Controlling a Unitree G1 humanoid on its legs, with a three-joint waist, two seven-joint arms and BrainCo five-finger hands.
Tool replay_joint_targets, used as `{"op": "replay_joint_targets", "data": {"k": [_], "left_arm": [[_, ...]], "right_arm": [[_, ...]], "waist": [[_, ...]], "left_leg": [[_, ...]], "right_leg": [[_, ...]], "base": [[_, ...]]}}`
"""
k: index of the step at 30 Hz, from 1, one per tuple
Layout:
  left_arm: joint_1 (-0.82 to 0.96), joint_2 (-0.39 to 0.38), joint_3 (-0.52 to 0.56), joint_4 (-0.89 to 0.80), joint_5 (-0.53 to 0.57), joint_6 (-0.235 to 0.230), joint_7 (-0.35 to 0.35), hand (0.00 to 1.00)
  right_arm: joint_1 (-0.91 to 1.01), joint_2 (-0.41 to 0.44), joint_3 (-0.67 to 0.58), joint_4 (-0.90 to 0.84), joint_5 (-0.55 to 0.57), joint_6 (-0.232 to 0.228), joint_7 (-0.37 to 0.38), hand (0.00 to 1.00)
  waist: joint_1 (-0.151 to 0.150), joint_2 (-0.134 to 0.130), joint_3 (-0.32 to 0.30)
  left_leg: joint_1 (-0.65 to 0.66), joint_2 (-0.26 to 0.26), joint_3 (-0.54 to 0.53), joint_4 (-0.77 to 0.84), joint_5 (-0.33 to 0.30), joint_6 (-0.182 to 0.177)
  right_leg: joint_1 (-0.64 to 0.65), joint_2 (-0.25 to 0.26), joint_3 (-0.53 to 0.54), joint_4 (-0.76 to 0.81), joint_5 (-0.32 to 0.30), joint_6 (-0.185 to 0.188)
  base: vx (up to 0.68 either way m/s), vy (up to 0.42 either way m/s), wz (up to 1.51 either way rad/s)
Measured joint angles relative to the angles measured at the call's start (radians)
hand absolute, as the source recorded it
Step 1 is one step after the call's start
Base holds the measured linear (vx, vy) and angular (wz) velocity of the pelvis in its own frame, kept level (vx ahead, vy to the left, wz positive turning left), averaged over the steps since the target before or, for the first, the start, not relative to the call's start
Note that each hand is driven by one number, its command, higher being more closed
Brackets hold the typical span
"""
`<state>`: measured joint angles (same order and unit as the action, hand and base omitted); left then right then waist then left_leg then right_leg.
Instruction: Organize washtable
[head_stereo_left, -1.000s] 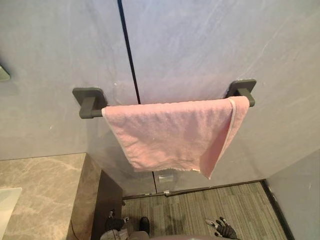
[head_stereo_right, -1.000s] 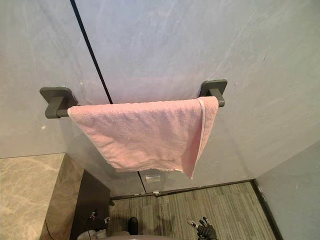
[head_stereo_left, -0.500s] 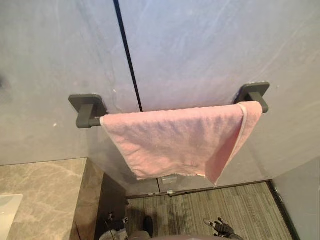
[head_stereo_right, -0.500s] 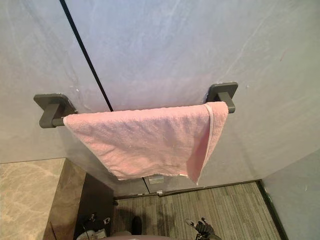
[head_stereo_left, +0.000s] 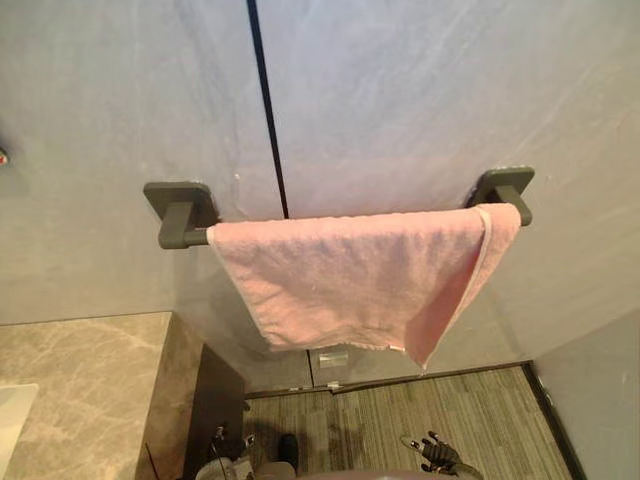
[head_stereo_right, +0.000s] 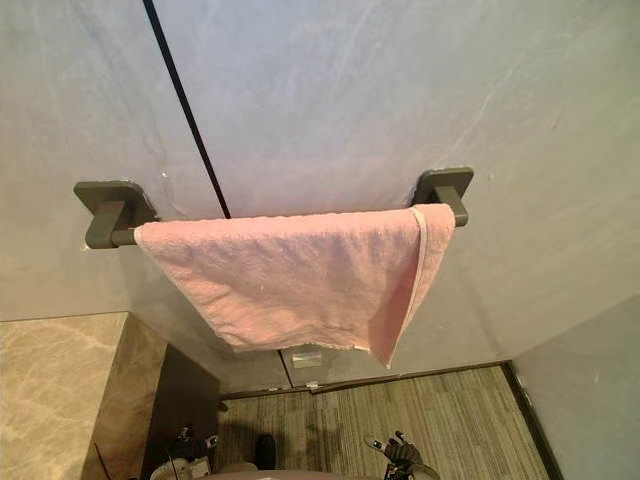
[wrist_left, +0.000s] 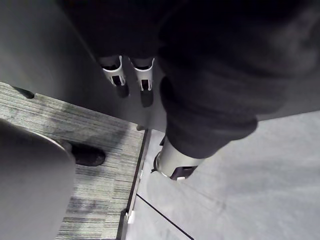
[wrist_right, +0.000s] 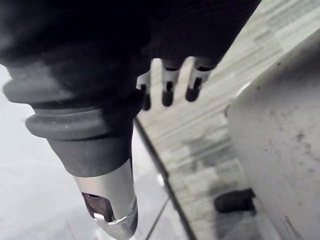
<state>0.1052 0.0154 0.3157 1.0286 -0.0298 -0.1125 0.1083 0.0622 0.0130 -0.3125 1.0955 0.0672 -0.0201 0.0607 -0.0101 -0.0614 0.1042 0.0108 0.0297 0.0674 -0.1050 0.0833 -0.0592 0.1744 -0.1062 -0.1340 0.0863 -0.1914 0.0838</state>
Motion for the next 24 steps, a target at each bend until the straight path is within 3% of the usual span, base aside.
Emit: {"op": "replay_joint_targets", "data": {"k": [24], "left_arm": [[-0.009,0.013,-0.005,0.021,-0.008,0.008,-0.007,0.0]], "right_arm": [[-0.018,0.0,-0.003,0.02,-0.03,0.001,-0.001,0.0]], "waist": [[-0.006,-0.012,0.004]], "left_leg": [[0.018,0.001,0.016,0.0,-0.001,-0.001]], "right_leg": [[-0.003,0.001,0.0,0.017,0.0,0.0]], "base": [[0.0,-0.015,-0.01]]}}
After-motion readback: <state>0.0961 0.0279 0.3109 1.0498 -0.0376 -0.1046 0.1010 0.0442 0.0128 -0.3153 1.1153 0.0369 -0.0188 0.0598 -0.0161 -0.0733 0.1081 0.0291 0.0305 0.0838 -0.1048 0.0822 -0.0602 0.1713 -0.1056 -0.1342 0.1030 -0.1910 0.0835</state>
